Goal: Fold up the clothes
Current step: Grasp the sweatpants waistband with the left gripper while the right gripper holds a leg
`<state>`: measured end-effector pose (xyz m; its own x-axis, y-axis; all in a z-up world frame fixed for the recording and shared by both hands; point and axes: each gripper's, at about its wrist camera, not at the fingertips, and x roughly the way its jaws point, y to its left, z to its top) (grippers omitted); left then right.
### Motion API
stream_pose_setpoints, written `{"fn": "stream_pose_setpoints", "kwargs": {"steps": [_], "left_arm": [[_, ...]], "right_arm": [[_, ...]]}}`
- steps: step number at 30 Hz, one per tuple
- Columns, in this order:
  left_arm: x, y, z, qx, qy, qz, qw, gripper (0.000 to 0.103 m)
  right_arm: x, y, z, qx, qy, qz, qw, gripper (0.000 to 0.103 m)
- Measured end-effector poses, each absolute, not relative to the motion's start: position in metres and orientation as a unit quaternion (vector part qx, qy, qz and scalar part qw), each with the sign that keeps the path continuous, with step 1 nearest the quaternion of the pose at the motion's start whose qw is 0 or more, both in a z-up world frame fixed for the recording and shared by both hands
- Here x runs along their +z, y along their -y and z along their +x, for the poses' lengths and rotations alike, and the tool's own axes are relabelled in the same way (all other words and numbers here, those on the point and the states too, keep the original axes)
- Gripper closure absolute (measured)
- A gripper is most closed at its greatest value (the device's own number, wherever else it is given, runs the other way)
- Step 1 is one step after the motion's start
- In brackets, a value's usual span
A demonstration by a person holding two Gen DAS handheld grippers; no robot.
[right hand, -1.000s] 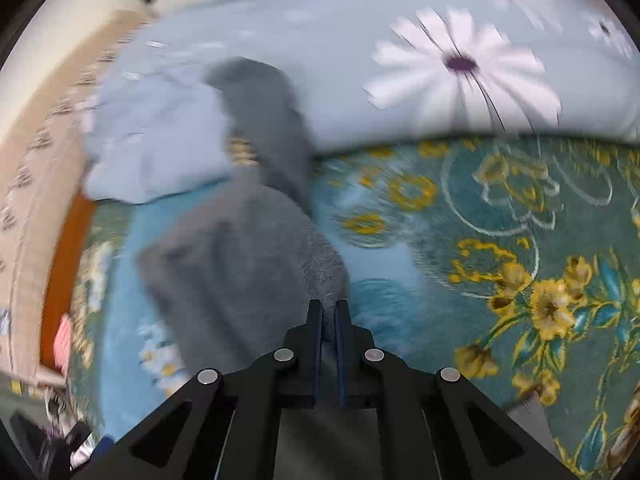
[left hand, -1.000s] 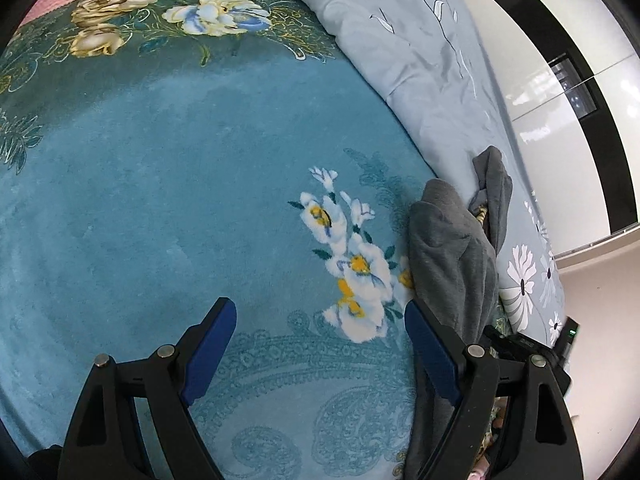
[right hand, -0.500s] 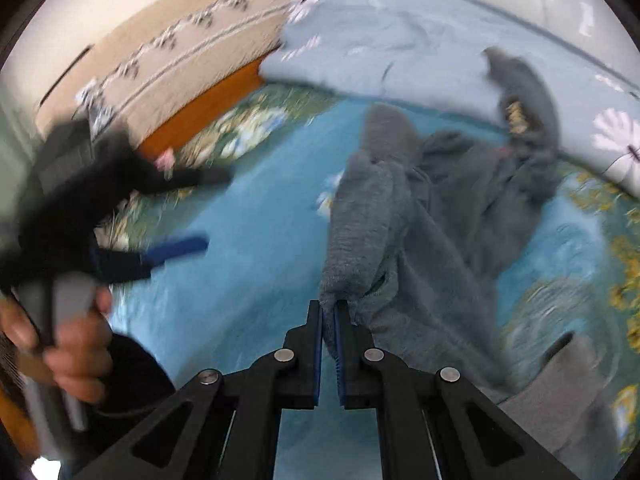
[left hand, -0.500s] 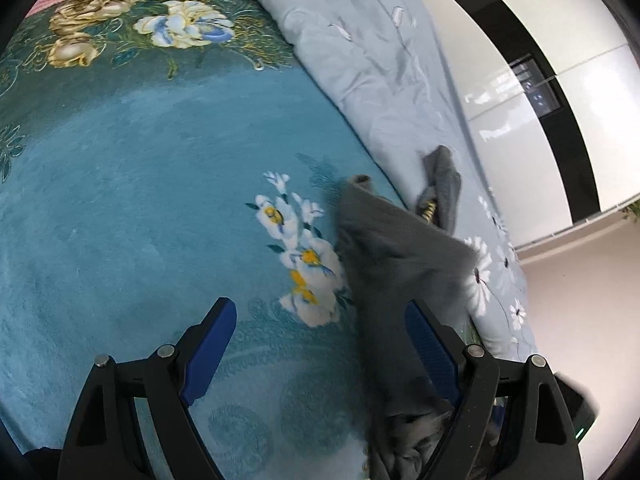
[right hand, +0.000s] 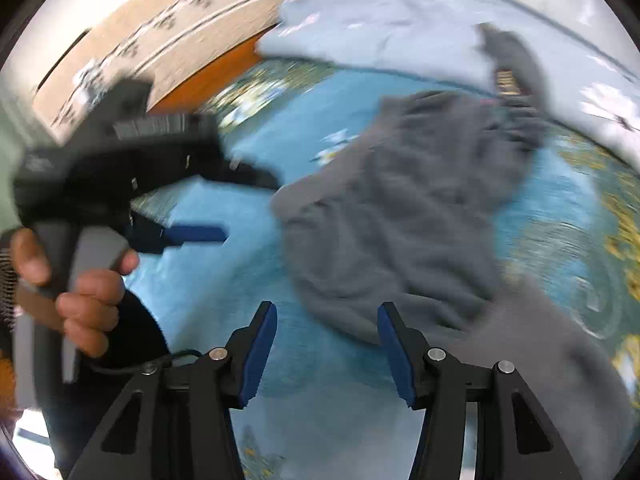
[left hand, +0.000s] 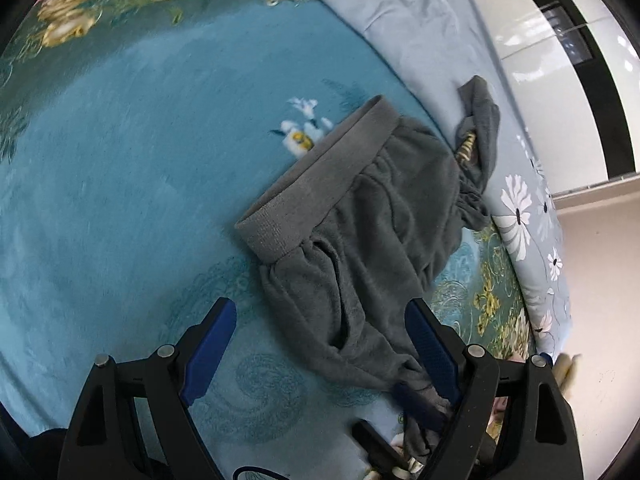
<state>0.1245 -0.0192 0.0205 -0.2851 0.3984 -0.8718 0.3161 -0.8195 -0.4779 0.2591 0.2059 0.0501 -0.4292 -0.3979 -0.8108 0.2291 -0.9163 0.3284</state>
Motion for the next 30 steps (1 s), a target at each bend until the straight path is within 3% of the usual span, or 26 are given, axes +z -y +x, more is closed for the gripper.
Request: {"fn": "stream_pose_setpoints", "kwargs": {"steps": [10, 13, 17, 18, 21, 30], "left_arm": [[-0.028, 0.013, 0.112, 0.684, 0.343, -0.644, -0.006, 0.017], [-0.045, 0.007, 0.112, 0.662, 0.365, -0.655, -0.009, 0.037], [-0.062, 0.009, 0.113, 0.643, 0.382, -0.663, -0.028, 0.084], [-0.064, 0.012, 0.113, 0.642, 0.384, -0.662, -0.034, 0.090], [-0.059, 0.024, 0.112, 0.651, 0.393, -0.648, -0.051, 0.094], [-0.005, 0.113, 0.111, 0.718, 0.423, -0.543, -0.099, 0.095]], "right_arm": [[0.065, -0.343, 0.318, -0.844, 0.213, 0.492, 0.021, 0.047], [0.062, -0.367, 0.339, -0.836, 0.223, 0.501, -0.006, 0.047], [0.059, -0.367, 0.347, -0.829, 0.204, 0.521, -0.005, 0.047], [0.058, -0.364, 0.346, -0.829, 0.195, 0.525, -0.003, 0.046], [0.057, -0.348, 0.337, -0.829, 0.167, 0.533, 0.010, 0.045], [0.060, -0.277, 0.297, -0.834, 0.084, 0.541, 0.071, 0.045]]}}
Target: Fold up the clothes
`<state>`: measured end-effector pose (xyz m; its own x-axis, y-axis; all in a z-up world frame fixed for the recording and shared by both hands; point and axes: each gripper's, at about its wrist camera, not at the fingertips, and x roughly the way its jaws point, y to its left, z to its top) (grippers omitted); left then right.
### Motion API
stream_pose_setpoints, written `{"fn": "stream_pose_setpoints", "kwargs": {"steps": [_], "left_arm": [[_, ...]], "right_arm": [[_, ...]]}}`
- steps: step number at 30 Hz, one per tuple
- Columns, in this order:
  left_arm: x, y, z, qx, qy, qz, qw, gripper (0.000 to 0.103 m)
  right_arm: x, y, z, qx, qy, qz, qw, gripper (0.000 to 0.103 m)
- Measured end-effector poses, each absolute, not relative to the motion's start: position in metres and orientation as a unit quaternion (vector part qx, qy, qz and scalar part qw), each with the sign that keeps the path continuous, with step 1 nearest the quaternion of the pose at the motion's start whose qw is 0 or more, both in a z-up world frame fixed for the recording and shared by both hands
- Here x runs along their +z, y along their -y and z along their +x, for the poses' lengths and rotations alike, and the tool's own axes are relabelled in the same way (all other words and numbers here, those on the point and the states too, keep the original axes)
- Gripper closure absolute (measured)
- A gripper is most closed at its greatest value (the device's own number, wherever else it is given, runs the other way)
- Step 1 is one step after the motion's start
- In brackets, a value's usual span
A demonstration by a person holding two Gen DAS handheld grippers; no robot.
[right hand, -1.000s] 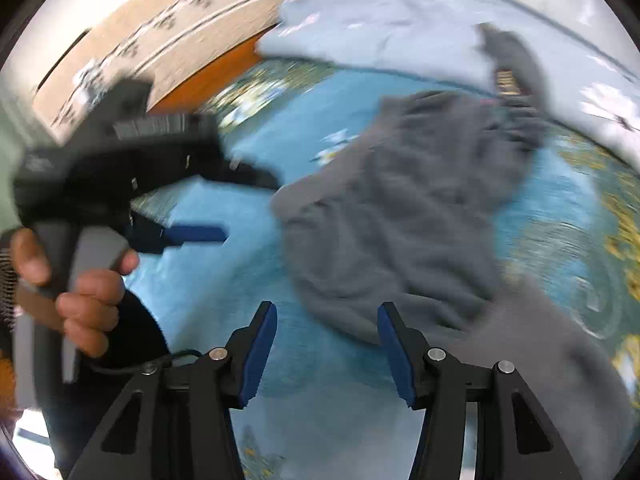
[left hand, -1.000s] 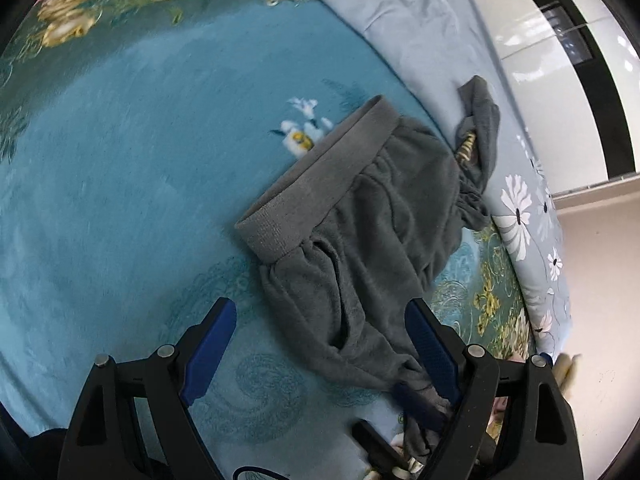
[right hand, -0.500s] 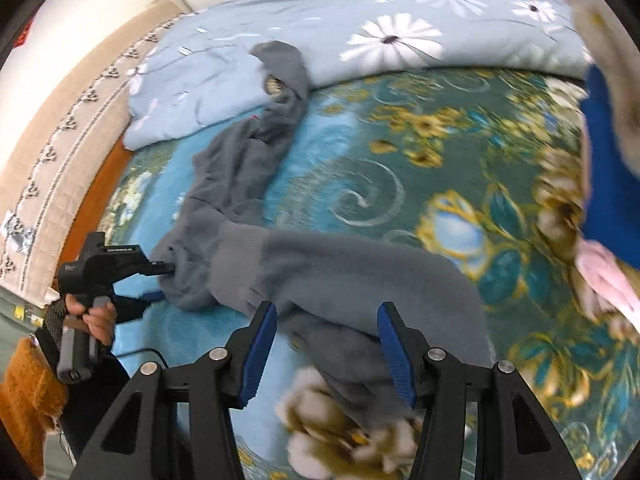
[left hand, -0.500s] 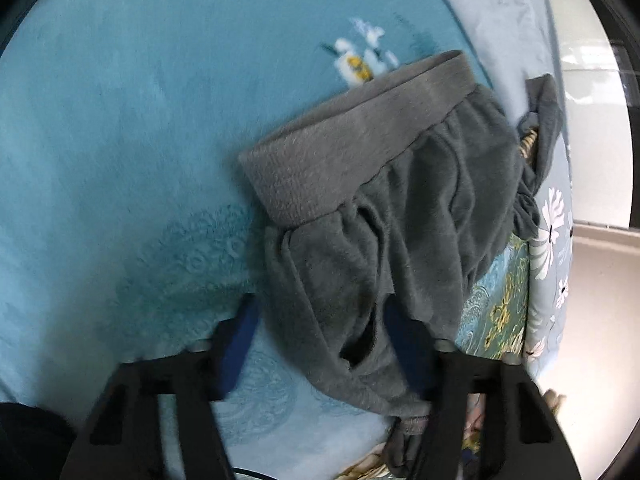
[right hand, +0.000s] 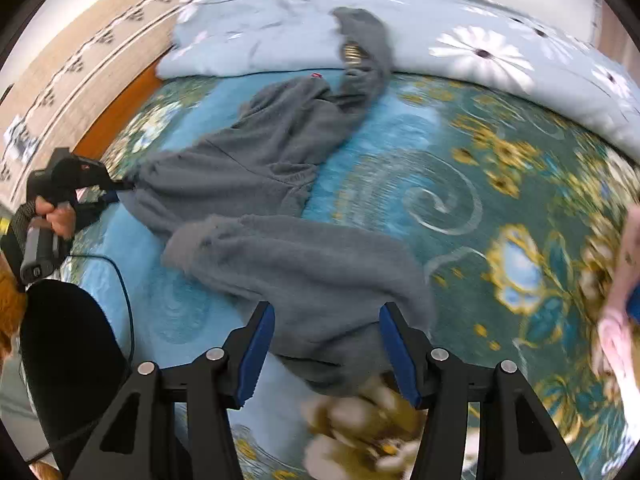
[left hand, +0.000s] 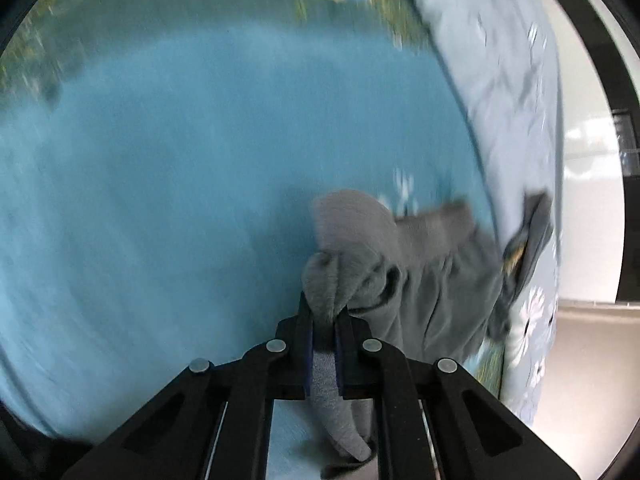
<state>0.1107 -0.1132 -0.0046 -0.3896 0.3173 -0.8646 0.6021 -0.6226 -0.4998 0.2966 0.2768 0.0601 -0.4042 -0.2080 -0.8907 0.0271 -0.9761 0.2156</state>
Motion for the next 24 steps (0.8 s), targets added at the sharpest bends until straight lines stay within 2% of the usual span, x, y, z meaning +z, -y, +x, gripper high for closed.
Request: {"fn": "stream_pose_setpoints", "kwargs": {"steps": [6, 12, 16, 21, 23, 24], "left_arm": [[0.020, 0.206, 0.125, -0.754, -0.423, 0.480, 0.152, 0.095], [0.012, 0.285, 0.165, -0.733, -0.450, 0.474, 0.189, 0.095], [-0.002, 0.301, 0.171, -0.706, -0.481, 0.494, 0.164, 0.095], [0.003, 0.302, 0.182, -0.706, -0.474, 0.508, 0.134, 0.095], [0.006, 0.301, 0.181, -0.710, -0.471, 0.509, 0.123, 0.095], [0.006, 0.300, 0.178, -0.711, -0.468, 0.510, 0.121, 0.095]], "right_arm": [[0.071, -0.199, 0.270, -0.836, -0.004, 0.528, 0.148, 0.045], [0.069, -0.098, 0.233, -0.805, -0.051, 0.522, 0.279, 0.045], [0.044, -0.042, 0.221, -0.769, -0.092, 0.545, 0.322, 0.045], [0.008, -0.002, 0.217, -0.736, -0.166, 0.569, 0.326, 0.045], [0.003, 0.000, 0.215, -0.740, -0.180, 0.568, 0.312, 0.049], [0.002, -0.002, 0.214, -0.743, -0.178, 0.568, 0.305, 0.060]]}}
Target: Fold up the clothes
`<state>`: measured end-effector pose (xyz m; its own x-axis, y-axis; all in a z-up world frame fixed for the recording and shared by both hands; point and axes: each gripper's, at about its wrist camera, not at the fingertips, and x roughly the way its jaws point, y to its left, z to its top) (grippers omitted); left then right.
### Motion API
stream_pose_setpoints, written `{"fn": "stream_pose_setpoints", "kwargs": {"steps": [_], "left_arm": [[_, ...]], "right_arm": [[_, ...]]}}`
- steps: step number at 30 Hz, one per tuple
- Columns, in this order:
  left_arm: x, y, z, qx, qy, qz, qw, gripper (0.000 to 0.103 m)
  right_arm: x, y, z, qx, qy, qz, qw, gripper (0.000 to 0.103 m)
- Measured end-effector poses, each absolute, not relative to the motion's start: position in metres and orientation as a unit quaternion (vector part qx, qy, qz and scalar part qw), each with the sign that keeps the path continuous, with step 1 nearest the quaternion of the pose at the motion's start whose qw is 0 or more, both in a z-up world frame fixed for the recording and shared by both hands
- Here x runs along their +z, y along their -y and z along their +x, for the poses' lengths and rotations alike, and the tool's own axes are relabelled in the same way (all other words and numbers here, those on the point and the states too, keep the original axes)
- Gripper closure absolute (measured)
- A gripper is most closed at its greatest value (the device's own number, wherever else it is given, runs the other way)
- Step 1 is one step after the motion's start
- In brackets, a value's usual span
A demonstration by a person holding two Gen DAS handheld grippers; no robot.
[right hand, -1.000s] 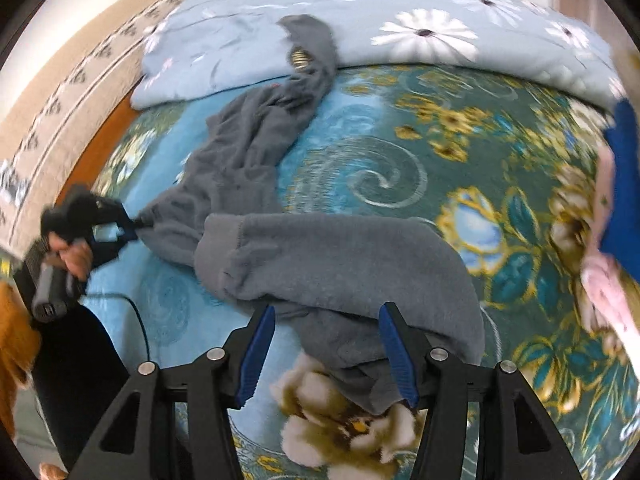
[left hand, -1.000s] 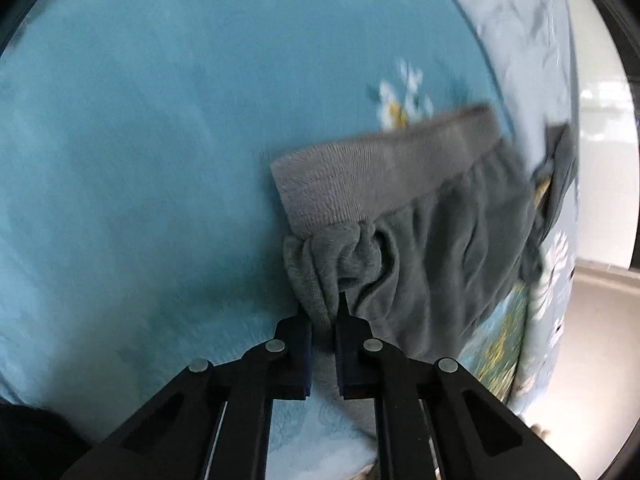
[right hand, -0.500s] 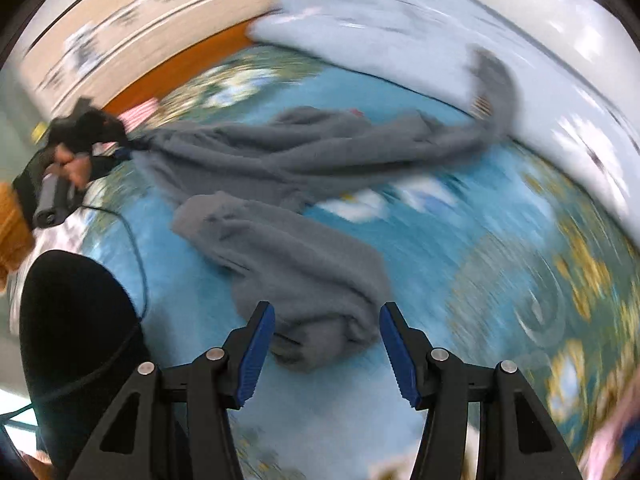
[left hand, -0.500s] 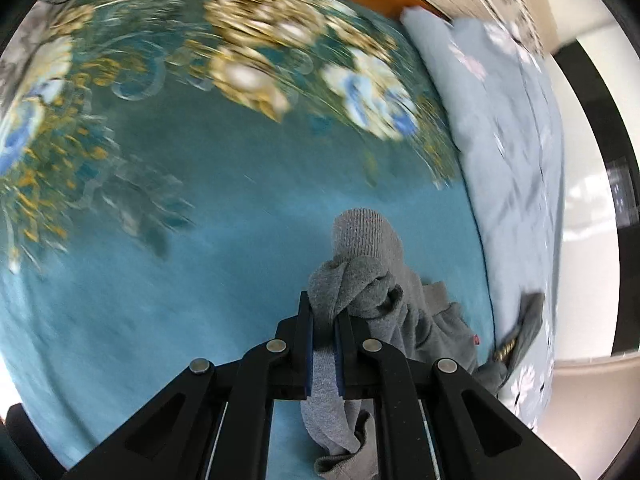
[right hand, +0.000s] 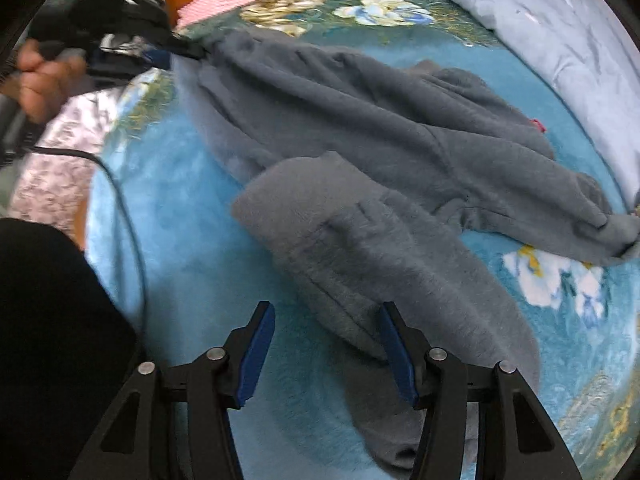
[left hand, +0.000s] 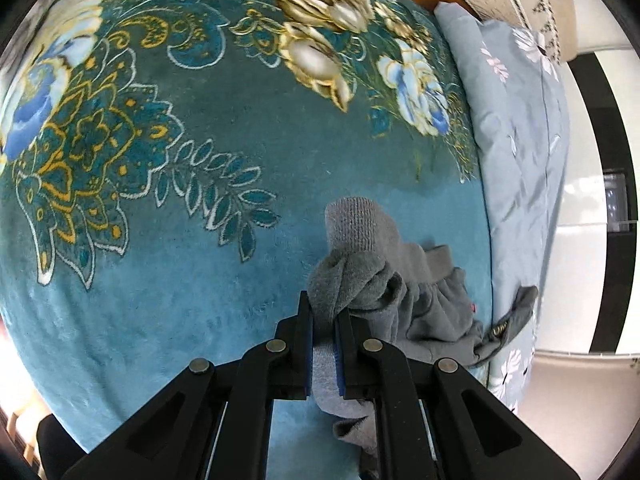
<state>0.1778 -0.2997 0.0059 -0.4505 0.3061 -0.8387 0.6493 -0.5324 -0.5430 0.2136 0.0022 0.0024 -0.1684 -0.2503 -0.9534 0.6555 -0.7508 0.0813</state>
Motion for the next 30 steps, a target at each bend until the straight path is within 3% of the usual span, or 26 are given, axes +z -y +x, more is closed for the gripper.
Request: {"fn": "stream_pose_setpoints", "kwargs": {"steps": [1, 3, 11, 17, 22, 30], "left_arm": [[0.007, 0.298, 0.176, -0.712, -0.467, 0.510, 0.120, 0.095], [0.009, 0.295, 0.175, -0.713, -0.469, 0.507, 0.122, 0.095], [0.014, 0.284, 0.167, -0.729, -0.442, 0.509, 0.120, 0.094], [0.004, 0.294, 0.162, -0.736, -0.439, 0.508, 0.089, 0.094], [-0.011, 0.303, 0.160, -0.739, -0.442, 0.506, 0.057, 0.094], [-0.027, 0.309, 0.157, -0.746, -0.427, 0.511, 0.014, 0.094]], "right_arm": [[0.003, -0.006, 0.212, -0.747, -0.172, 0.569, 0.298, 0.075], [0.005, -0.014, 0.208, -0.754, -0.159, 0.571, 0.283, 0.095], [0.073, -0.089, 0.201, -0.807, -0.016, 0.546, 0.225, 0.097], [0.121, -0.215, 0.209, -0.842, 0.154, 0.513, 0.069, 0.098], [0.115, -0.321, 0.247, -0.816, 0.269, 0.501, -0.105, 0.098], [0.034, -0.402, 0.344, -0.677, 0.434, 0.502, -0.319, 0.103]]}}
